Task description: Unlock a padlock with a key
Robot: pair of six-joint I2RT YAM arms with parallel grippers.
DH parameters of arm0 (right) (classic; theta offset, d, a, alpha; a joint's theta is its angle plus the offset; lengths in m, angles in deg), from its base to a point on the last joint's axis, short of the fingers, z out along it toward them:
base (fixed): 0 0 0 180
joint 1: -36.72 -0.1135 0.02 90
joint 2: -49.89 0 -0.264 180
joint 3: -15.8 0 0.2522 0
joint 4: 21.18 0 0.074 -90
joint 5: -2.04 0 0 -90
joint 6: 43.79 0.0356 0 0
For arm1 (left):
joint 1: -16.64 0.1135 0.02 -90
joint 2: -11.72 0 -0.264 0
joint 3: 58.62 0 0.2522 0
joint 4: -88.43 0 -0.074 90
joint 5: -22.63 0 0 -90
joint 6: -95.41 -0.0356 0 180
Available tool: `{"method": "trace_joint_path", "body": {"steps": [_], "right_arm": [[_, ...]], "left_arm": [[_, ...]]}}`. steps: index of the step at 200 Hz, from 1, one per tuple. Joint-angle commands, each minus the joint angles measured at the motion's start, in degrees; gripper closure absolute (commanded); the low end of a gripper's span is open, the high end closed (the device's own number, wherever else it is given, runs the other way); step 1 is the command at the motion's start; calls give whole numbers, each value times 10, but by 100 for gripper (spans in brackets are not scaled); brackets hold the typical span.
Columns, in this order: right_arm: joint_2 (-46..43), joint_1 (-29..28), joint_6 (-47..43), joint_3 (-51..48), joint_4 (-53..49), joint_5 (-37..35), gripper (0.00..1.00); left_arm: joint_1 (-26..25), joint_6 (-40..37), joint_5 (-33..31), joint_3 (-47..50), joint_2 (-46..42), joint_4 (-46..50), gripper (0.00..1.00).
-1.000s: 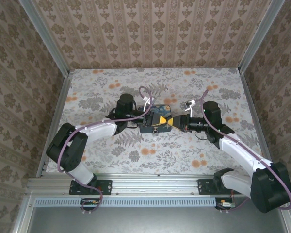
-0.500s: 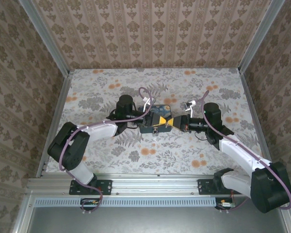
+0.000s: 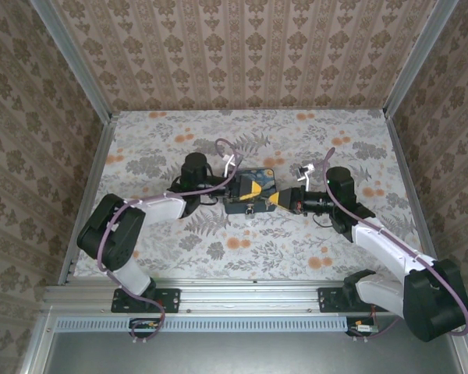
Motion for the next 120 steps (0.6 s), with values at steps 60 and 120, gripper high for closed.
{"method": "trace_joint_path", "body": {"steps": [60, 120], "right_arm": [[-15, 29, -9, -20, -62, -89, 100], [-34, 62, -28, -32, -138, -119, 100]], "left_arm": [[-45, -370, -319, -79, -128, 619, 59], [-169, -300, -551, -12, -116, 574, 50]]}}
